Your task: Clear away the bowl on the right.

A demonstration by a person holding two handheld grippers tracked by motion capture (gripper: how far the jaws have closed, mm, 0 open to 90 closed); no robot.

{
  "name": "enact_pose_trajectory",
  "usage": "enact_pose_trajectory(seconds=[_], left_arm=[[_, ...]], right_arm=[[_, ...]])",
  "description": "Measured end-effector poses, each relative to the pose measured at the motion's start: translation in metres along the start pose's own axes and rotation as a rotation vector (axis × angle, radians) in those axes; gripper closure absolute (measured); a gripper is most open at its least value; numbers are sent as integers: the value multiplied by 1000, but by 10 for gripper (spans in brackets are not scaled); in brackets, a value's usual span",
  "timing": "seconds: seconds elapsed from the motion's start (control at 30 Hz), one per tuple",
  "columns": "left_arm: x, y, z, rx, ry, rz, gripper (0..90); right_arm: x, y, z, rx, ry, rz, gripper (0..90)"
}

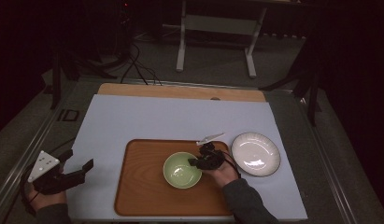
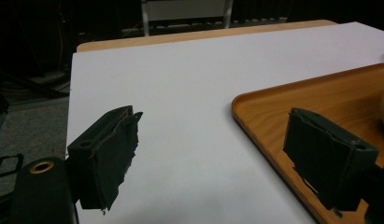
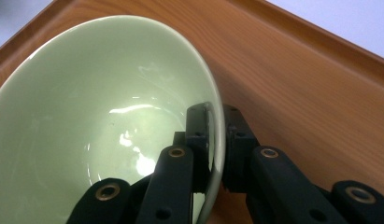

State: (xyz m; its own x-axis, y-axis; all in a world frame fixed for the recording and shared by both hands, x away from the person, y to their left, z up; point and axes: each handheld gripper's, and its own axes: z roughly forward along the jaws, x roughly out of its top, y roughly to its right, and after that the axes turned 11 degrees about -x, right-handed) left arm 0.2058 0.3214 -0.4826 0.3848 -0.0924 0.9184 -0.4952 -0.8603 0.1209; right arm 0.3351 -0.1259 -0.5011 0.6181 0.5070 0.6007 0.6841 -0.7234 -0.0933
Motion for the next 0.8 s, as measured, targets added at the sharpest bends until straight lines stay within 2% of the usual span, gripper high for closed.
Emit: enact_pose_trajectory(seconds=[0.13, 0.47, 0.7, 0.8], left_arm=[[0, 0, 0, 1, 0, 1, 173], [0, 0, 0, 3, 0, 2, 173], [0, 0, -1, 8, 3, 2, 174], [0, 0, -1, 9, 4, 0, 173]], right_arm=[[0, 1, 1, 6, 0, 0, 824], [5, 0, -12, -14, 50, -30, 582], [7, 1, -26, -9, 98, -35, 500], [7, 5, -31, -23, 122, -27, 476]])
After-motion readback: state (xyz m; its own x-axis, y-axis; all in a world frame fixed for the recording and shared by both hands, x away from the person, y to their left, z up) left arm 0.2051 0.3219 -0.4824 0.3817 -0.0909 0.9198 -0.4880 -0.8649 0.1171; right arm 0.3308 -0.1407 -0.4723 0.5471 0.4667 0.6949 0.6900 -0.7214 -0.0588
